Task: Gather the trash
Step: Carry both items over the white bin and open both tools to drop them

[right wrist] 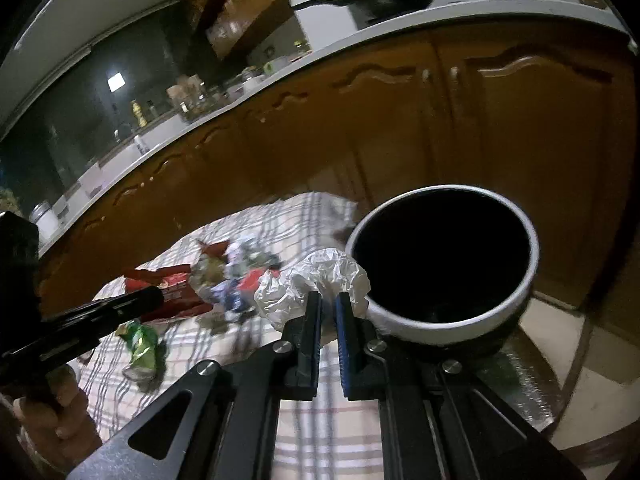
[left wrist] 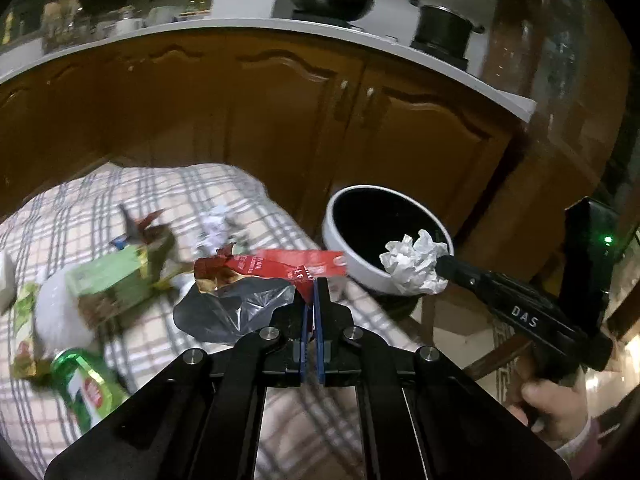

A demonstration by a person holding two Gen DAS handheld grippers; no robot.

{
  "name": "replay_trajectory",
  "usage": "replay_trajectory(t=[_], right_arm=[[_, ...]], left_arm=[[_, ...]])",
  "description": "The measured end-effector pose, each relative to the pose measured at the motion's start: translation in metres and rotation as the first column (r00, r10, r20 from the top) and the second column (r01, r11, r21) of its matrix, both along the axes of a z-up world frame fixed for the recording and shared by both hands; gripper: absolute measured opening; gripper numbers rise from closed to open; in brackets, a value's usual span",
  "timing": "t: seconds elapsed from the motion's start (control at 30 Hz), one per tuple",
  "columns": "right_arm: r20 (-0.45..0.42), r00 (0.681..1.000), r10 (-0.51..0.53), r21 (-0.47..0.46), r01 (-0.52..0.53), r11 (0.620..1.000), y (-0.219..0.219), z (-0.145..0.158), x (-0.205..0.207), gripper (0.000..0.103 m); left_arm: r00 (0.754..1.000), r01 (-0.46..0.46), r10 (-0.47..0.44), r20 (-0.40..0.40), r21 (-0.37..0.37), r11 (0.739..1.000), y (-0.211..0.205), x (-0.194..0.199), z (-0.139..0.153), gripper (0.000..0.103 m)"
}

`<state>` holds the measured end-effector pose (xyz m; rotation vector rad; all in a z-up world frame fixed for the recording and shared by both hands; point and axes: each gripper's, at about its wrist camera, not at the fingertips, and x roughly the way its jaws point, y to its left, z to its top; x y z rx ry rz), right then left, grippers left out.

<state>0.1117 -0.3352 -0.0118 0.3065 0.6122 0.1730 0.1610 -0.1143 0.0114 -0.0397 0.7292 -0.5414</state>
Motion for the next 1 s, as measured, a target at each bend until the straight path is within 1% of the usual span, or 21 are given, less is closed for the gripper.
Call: replay_trajectory(t=[0.2,0.3,0.47,0.77,0.9,1.0], right_arm=[[0.002,0.998,-0.068,0.009,0.068,0.998,-0.035,0.001,0.006,0.007],[0.003,0.996,-0.094,0.012,0.094,0.995,-0.05,0.0,0.011,0.007],[0.001,0.993,-0.116,0.001,0.116,0.993,-0.064,0.0,0.019,0.007],[-0.042,0.992,-0.12,-0.018,0.119,0.993,-0.084,-0.008,0.045,0.007],[-0.069,0.991,-0.118,-0.03,0.116,0.993,-0.09,-0.016,0.058,0.007],[-0.092,0.989,-0.112,-0.022,0.11,0.994,-0.093,-0.021,0.066,0.008]], left_arm=[[0.998,0.07,-0.07,0.009,-0.008,0.998,-0.038,0.01,0.009,0.002],[0.994,0.108,-0.107,0.027,-0.007,0.994,-0.059,0.014,0.016,0.002],[0.987,0.161,-0.161,0.03,-0.004,0.987,-0.09,0.024,0.018,0.002],[0.975,0.219,-0.219,-0.034,-0.006,0.976,-0.134,0.056,0.004,0.002],[0.969,0.236,-0.236,-0.07,-0.008,0.972,-0.148,0.071,-0.008,0.002],[0.965,0.241,-0.24,-0.103,-0.008,0.971,-0.156,0.081,-0.019,0.002]])
